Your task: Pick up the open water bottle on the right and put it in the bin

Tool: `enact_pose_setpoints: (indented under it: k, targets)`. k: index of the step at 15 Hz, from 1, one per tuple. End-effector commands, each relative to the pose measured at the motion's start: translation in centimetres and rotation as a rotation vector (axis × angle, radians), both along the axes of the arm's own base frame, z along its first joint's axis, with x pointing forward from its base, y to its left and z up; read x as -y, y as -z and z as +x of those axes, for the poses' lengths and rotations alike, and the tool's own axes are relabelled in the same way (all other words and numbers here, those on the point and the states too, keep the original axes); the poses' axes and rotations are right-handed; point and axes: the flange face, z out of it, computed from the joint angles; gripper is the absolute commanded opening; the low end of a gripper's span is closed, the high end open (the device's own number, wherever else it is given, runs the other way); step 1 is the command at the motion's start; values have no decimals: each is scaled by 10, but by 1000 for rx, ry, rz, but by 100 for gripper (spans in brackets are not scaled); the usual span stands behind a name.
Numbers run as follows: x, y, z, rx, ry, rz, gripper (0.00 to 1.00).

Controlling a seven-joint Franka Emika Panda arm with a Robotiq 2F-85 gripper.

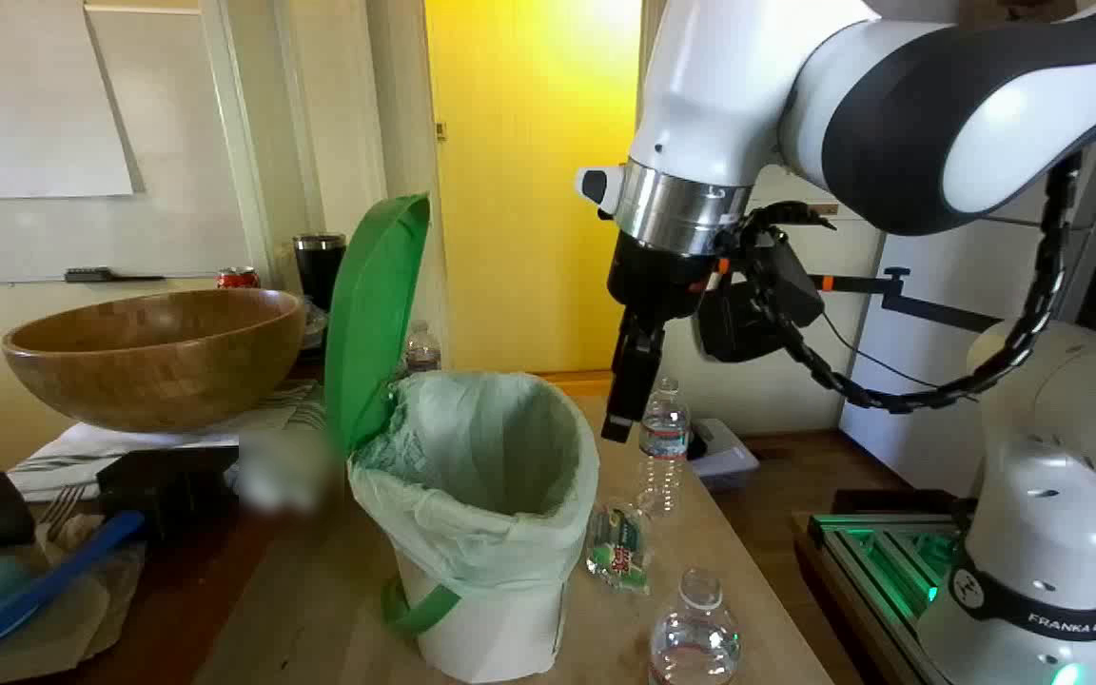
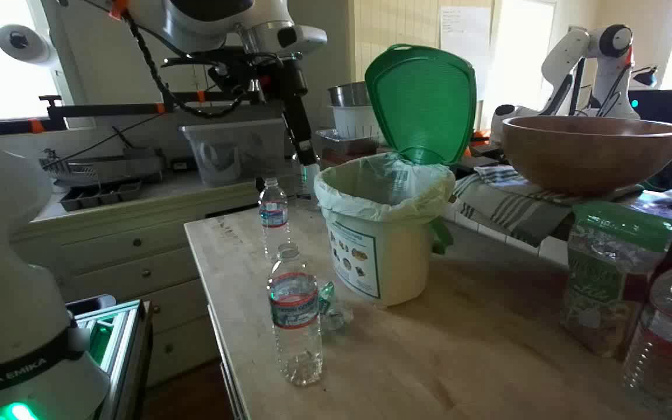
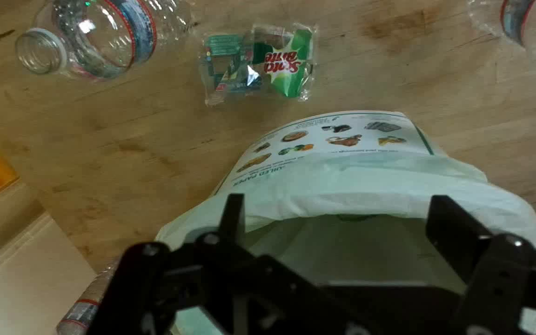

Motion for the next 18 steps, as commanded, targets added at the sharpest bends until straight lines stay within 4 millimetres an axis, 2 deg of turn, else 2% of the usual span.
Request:
enact_pose_setpoints:
  k: [1, 10, 18]
  targets:
    - [0, -1, 0, -1, 0, 0, 100]
    - [0, -1, 0, -1, 0, 0, 100]
    - [63, -30, -29, 87, 137, 102, 100]
